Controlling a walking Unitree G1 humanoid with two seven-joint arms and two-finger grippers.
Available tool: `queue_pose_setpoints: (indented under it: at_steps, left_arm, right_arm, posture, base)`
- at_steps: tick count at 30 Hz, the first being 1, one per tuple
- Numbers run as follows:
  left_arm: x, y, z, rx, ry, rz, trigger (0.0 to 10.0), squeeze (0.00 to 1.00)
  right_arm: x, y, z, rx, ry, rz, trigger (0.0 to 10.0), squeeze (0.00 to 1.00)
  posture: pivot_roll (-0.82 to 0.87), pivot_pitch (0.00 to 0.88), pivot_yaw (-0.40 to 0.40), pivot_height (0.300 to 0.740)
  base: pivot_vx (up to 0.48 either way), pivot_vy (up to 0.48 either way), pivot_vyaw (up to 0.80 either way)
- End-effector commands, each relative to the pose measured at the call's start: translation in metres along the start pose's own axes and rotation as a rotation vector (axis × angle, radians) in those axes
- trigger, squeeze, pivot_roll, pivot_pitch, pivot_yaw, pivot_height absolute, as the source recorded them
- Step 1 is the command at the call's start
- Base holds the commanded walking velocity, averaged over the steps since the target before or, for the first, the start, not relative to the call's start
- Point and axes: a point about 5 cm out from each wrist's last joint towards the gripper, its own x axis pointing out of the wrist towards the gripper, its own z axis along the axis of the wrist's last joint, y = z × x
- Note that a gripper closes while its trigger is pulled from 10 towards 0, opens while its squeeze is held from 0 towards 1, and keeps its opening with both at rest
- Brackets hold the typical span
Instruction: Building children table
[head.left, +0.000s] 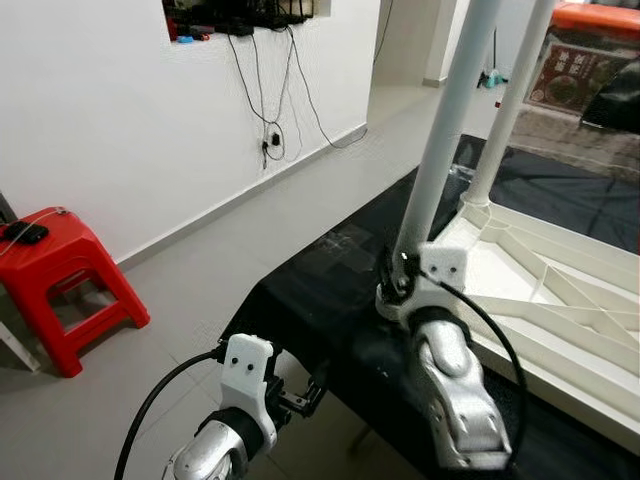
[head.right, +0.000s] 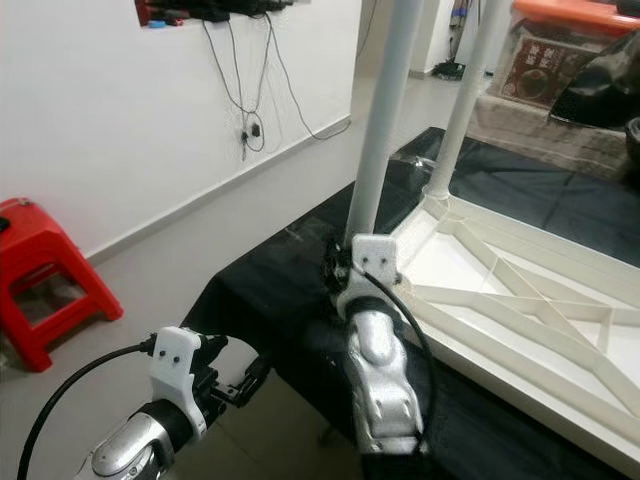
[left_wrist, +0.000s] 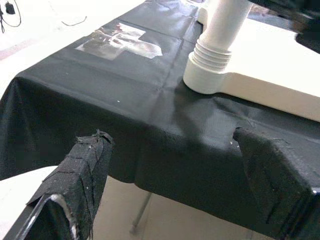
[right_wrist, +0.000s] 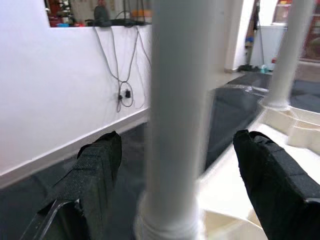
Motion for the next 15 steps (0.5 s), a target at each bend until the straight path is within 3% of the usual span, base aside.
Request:
queue_pose_setpoints:
  at_steps: [1, 3, 6, 15]
  left_arm:
    - [0.0, 0.004, -0.005, 0.015, 0.018, 0.004, 10.0, 0.0]
    - [0.001, 0.006, -0.006, 0.019, 0.021, 0.003, 10.0, 0.0]
    - [0.002, 0.008, -0.007, 0.026, 0.022, 0.011, 10.0, 0.0]
    - [0.008, 0.014, -0.01, 0.044, 0.022, 0.032, 10.0, 0.0]
  right_arm:
    - [-0.007, 0.001, -0.002, 0.004, 0.009, 0.042, 10.0, 0.0]
    - [-0.016, -0.001, -0.006, 0.023, 0.04, 0.067, 10.0, 0.0]
    - [-0.023, -0.003, -0.009, -0.023, 0.044, 0.075, 10.0, 0.0]
    - [-0.029, 0.0, -0.02, 0.015, 0.064, 0.04, 10.0, 0.0]
  posture:
    - [0.15, 0.0, -0.027, 0.74]
    - [0.15, 0.0, -0.021, 0.74]
    - [0.14, 0.0, -0.019, 0.74]
    - [0.14, 0.0, -0.011, 0.74]
  base:
    - [0.0, 0.0, 0.0]
    - [0.0, 0.0, 0.0]
    - [0.0, 0.0, 0.0]
    - [0.0, 0.0, -0.8]
